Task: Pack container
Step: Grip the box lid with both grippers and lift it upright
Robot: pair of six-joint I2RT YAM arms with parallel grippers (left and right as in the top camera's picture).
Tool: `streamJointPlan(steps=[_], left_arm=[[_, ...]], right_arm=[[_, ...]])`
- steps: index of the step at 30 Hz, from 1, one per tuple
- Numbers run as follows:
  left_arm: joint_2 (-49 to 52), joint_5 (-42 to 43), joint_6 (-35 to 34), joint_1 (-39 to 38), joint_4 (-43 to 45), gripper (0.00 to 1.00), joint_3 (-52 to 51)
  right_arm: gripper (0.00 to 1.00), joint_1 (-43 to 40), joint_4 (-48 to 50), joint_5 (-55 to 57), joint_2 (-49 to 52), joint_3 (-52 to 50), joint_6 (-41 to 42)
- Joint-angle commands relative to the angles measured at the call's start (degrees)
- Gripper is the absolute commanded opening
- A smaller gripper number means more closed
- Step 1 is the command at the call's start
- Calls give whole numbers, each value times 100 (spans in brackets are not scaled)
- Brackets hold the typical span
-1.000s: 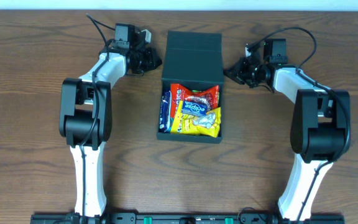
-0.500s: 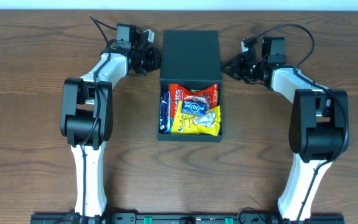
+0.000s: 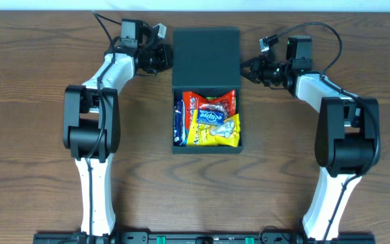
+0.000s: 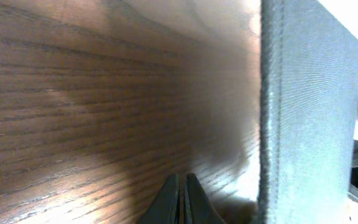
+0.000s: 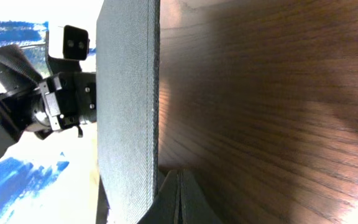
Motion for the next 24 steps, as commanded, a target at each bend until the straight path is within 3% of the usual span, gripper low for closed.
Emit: streamJointPlan(steps=[1,16,24], left_arm=[[-26,588,9,116,118,6,133],[-26,2463,28,146,1108,6,136],[-31,3029,31,170,1213,5,136]], right_arm=[[1,-7,33,-472,48,57,-120],[1,-98,33,-457,48,57,-120],[1,-216,31,-210,48,57,-116]])
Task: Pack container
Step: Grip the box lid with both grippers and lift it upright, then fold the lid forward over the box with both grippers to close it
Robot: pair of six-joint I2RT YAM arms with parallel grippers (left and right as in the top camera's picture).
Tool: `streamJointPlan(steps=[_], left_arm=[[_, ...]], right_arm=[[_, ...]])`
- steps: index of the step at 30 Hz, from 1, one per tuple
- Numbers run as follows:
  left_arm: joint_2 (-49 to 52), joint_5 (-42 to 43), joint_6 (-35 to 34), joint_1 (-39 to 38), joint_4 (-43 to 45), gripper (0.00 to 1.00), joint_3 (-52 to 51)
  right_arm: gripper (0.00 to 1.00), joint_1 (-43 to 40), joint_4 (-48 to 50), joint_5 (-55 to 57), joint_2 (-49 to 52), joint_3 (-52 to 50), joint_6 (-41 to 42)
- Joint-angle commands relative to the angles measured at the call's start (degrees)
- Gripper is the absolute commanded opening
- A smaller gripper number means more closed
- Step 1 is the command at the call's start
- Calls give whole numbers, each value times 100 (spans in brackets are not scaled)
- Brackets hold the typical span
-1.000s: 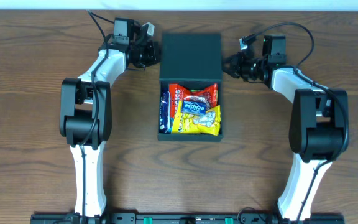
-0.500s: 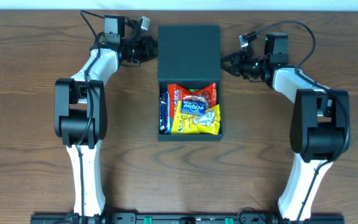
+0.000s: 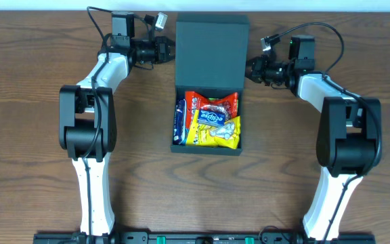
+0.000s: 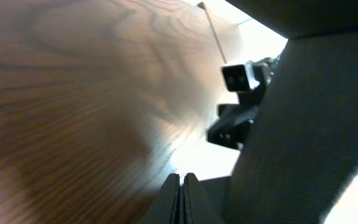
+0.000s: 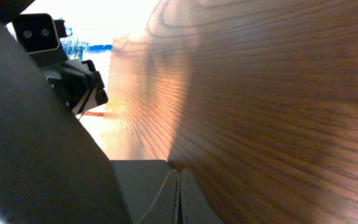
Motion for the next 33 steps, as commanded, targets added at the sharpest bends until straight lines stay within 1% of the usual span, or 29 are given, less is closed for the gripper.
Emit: streamJointPlan(steps=[1,4,9,16,22,27,33], left_arm=[[-31,623,26,4,48,6,136],[-33,839,24,7,170,6,136],[-66,846,24,20,223,6,136],[-70,846,22,90,236,5,136],[-70,841,20,146,258,6,136],[-70,824,20,168,341,6,136],[-70,678,-9,179,348,6,136]], right_arm=[[2,-114,2,81,48,57,-94],[1,-133,28,109,48,57,-85],[1,-133,350,-339,-33,57,-31],[1,-133,321,-367,-463,57,-33],[1,-118,280,-789,-780,57,-31],[2,-72,-179,-903,-988,57,-59],[1,9,-962,-1027,-1145,57,-520]])
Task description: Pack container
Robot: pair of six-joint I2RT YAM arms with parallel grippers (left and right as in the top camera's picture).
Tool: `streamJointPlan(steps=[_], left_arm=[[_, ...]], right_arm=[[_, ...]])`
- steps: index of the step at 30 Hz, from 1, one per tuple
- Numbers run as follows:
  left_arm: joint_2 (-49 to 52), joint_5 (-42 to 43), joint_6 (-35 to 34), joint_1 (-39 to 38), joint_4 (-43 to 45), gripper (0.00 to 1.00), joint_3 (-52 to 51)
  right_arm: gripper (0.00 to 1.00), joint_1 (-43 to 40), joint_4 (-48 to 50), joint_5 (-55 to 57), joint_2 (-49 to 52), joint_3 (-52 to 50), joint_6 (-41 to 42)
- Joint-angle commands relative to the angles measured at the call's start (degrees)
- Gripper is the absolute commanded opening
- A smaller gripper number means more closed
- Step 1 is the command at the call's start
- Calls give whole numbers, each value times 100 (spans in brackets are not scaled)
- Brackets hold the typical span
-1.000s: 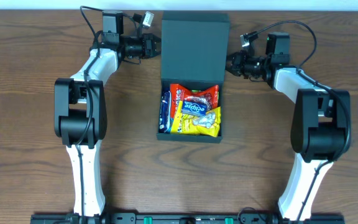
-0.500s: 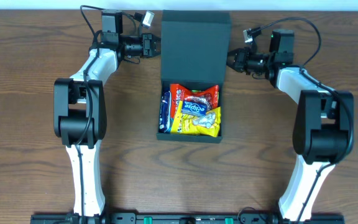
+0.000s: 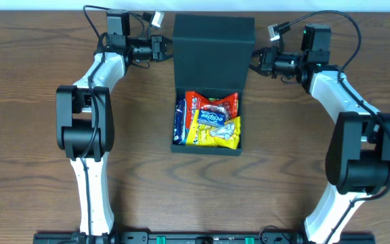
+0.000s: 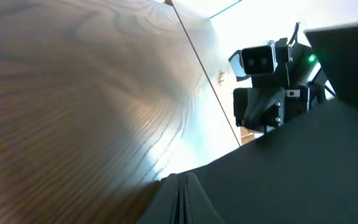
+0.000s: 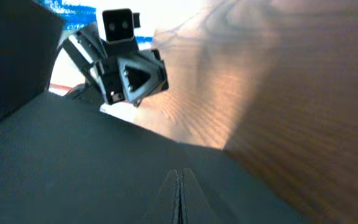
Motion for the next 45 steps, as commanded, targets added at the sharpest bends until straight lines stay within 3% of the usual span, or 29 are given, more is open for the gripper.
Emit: streamJointPlan(steps=[1,14,34,40,45], left_arm=[[-70,-22,0,42,46,6,136],[-70,-168,-120,46,44,6,136],[-852,-1147,-330,94,-96,5,138],[-1386,-1687,-149,94,-592,5,138],[-1886,-2011,435,94,-1589,5,138]], right_arm=[[1,107,-328,-258,-197,50,-437],[1,184,-1904,-59,-223,50,-1414],[1,-186,-1902,848,-1200,50,-1427],[2,-210,-1902,848,-1534,50,-1532],[2,-205,-1945,846,-1788,50,-1537]])
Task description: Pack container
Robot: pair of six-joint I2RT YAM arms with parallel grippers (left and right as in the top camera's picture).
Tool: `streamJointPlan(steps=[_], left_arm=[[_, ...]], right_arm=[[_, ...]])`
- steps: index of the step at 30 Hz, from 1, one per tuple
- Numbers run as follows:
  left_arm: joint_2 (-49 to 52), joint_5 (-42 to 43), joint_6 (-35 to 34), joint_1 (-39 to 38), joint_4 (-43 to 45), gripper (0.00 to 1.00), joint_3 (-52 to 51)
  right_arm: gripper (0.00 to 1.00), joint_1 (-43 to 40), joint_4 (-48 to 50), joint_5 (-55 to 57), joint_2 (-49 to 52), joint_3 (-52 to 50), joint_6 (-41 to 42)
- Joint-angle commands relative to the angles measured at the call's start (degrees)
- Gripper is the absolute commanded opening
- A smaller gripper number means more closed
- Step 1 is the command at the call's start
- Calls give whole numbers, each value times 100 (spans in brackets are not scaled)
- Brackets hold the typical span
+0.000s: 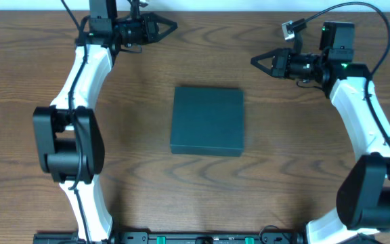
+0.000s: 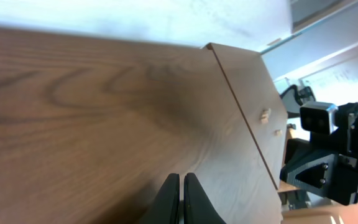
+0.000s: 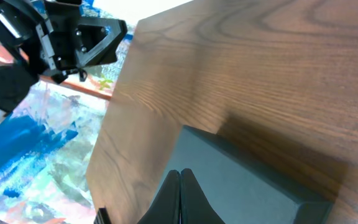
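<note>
A dark grey box sits mid-table with its lid down, so its contents are hidden. Its lid fills the lower part of the right wrist view. My left gripper is shut and empty near the table's far edge, well left of and beyond the box; in its own view the fingers are pressed together over bare wood. My right gripper is shut and empty too, up and to the right of the box, and in its own view it points over the lid.
The wooden table surrounds the box. Its far edge runs close behind both grippers. The right arm's camera head shows in the left wrist view, and the left arm in the right wrist view.
The lid stood raised behind the open box with snack packets showing; now it lies shut over them. Both grippers were at the lid's sides and are now away from the box.
The lid first lay flat behind the open box of snacks, a shut gripper against each side edge. It was then tilted up, then steeper still, the grippers beside it. Now the box is shut and both grippers are clear of it.
</note>
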Motion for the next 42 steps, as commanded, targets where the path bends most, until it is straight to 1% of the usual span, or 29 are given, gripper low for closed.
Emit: streamJointPlan(steps=[1,3,6,10,14,20,25,30,35,42], left_arm=[[-446,-431,660,33,-627,6,107],[-695,-761,1075,24,-1305,6,107],[-1104,-1307,1904,11,-2507,5,107],[-1530,-1598,2590,13,-3646,6,107],[-1884,-1665,3075,13,-4540,5,105],[-2262,-1659,3532,13,-5554,6,105],[-2616,-1663,3829,13,-6166,6,105],[-3117,-1661,3995,13,-6544,6,96],[-3860,-1663,4015,13,-6653,6,-199],[-5121,-1663,4017,13,-6690,6,-1019]], right_arm=[[1,-61,-59,-7,-282,48,-164],[2,-63,-190,26,-428,48,-258],[2,-61,-741,407,-732,48,-542],[1,-52,-1519,861,-1150,48,-933],[2,-52,-2144,1064,-1604,48,-1178],[1,-52,-2942,1386,-2310,48,-1338],[2,-52,-3646,1464,-2933,48,-1532],[2,-52,-4435,1788,-3539,46,-1735],[2,-52,-4994,1947,-4223,-2,-1939],[1,-52,-5324,1978,-5388,-356,-1939]])
